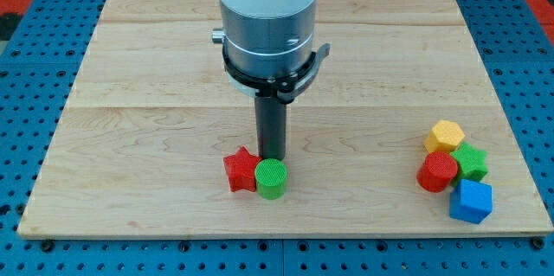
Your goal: Point your arm at the yellow heart
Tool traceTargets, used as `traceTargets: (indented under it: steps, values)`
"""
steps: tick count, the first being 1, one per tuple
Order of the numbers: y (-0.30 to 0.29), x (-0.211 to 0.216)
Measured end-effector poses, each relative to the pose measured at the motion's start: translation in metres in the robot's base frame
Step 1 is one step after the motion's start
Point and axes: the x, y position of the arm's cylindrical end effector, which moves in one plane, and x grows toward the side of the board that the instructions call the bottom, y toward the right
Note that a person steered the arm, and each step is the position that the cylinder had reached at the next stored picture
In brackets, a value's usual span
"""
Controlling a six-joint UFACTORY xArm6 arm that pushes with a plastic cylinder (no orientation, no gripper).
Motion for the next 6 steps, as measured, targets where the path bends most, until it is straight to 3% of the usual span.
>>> traceTargets:
  steps: [2, 3, 5, 6]
  values:
    - [-0.001, -0.001]
    - [0.010, -0.029]
    - [0.066, -0.115]
    - [0.078, -0.181]
